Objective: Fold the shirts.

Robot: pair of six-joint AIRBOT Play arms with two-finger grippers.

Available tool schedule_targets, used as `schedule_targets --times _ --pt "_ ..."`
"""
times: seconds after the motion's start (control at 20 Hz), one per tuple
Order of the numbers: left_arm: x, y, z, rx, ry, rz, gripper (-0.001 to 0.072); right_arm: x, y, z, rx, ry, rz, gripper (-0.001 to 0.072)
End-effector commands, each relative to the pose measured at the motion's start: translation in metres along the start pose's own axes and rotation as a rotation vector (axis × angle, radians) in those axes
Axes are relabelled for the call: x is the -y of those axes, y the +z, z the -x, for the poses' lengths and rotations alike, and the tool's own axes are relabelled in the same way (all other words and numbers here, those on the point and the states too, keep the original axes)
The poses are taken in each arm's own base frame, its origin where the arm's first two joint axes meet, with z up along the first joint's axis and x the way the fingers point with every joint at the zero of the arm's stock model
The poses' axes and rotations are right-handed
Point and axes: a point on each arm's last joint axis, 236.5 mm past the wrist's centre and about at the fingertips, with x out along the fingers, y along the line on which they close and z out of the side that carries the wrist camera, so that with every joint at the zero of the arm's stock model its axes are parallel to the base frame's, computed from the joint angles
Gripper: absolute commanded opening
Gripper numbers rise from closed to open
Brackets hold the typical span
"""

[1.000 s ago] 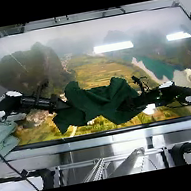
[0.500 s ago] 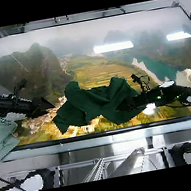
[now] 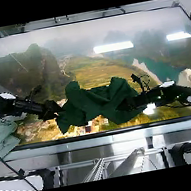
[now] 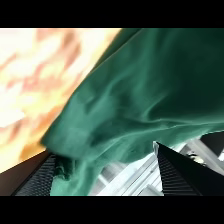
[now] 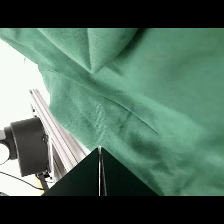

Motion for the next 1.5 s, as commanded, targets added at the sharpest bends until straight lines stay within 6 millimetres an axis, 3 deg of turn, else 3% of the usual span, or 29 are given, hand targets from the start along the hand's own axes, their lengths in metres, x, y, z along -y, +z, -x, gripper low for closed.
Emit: schedule_targets --times 0.0,0.15,0.4,0.5,0.65,0.9,1.2,1.3,1.45 --pt "0.004 0.019 -0.002 0.057 -0.033 -0.049 0.0699 -0.002 -0.001 0.000 -0.004 0.005 0.002 0.0014" --pt "0.006 0.026 0.010 0.078 -0.043 -0.055 0.0699 -0.002 -0.001 0.000 -0.004 0.005 0.002 0.0014" --pt "-0.003 0.022 0.008 0.073 -0.029 -0.038 0.0698 -0.004 -0.003 0.000 -0.012 0.014 0.002 0.0015" --pt "-0.003 0.030 0.014 0.118 -0.043 -0.026 0.0698 -0.006 -0.005 0.000 -0.020 0.022 0.002 0.0014" --pt "0.006 0.050 0.017 0.202 -0.080 -0.023 0.0698 -0.006 -0.004 0.000 -0.019 0.022 0.002 0.0014" --pt "0.021 0.049 0.004 0.170 -0.074 -0.081 0.0698 -0.006 -0.005 0.000 -0.022 0.025 0.002 0.0014" --pt "0.033 0.066 0.044 0.215 -0.106 -0.110 0.0697 -0.010 -0.008 0.000 -0.034 0.039 0.006 0.0014" --pt "0.031 0.067 0.043 0.215 -0.103 -0.107 0.0697 -0.010 -0.008 0.000 -0.034 0.039 0.006 0.0014" --pt "0.025 0.063 0.022 0.154 -0.117 -0.086 0.0698 -0.010 -0.008 0.000 -0.034 0.039 0.006 0.0014"
